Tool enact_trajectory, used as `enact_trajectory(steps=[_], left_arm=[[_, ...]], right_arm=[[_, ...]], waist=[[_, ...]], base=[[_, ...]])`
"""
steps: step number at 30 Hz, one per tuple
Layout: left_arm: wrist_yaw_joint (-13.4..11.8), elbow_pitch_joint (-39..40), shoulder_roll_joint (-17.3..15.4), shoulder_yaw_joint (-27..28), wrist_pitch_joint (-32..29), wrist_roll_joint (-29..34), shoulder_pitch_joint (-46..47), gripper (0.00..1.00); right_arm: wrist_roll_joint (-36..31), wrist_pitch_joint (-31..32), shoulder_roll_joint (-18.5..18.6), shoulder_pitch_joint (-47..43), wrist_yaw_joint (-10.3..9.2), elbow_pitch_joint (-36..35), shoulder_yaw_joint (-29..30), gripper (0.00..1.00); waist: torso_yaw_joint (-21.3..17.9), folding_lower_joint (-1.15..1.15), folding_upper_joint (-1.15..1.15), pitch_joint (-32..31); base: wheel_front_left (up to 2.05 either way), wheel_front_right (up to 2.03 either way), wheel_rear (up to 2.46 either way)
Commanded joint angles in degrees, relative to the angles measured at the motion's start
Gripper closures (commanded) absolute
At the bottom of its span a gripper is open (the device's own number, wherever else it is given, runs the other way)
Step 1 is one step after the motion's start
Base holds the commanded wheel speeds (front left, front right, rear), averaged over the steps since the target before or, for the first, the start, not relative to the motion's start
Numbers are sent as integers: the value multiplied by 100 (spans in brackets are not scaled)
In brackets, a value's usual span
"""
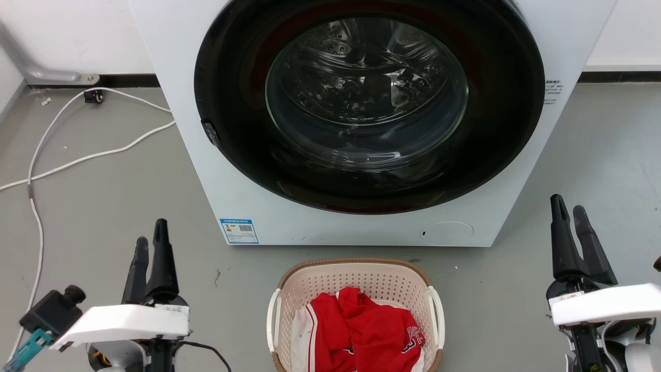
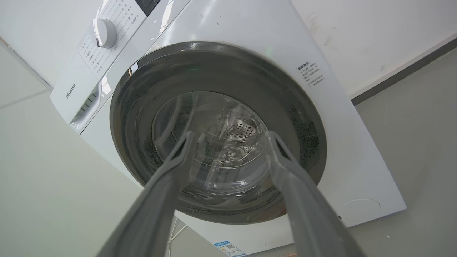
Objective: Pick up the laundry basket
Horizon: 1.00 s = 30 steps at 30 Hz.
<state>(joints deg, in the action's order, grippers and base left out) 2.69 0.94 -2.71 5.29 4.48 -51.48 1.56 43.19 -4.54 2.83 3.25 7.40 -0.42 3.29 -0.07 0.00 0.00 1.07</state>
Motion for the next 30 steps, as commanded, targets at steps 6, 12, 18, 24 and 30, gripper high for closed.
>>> enact_trajectory(steps=[6,12,18,24,30], left_arm=[[-110,327,-23,-376,158,1206,-27,0],[-312,370,-211,-805,261,1946,-78,0],[-613,310,-413,-1188,344,2328,-116,0],[-878,267,-655,-1570,435,2702,-71,0],[-1179,236,-849,-1902,518,3035,-11,0]], right_arm=[[-831,-157,13,3,11,-220,-62,0],[-1479,-257,13,-92,12,-108,-99,0],[-1975,-335,13,-148,12,-54,-129,0],[-2383,-428,12,-188,12,14,-75,0],[-2753,-519,11,-212,12,49,-112,0]], waist=[[0,0,0,6],[-11,0,0,-9],[-21,0,0,-23],[-32,0,0,-23],[-45,0,0,-2]], base=[[0,0,0],[0,0,0],[0,0,0],[0,0,0],[0,0,0]])
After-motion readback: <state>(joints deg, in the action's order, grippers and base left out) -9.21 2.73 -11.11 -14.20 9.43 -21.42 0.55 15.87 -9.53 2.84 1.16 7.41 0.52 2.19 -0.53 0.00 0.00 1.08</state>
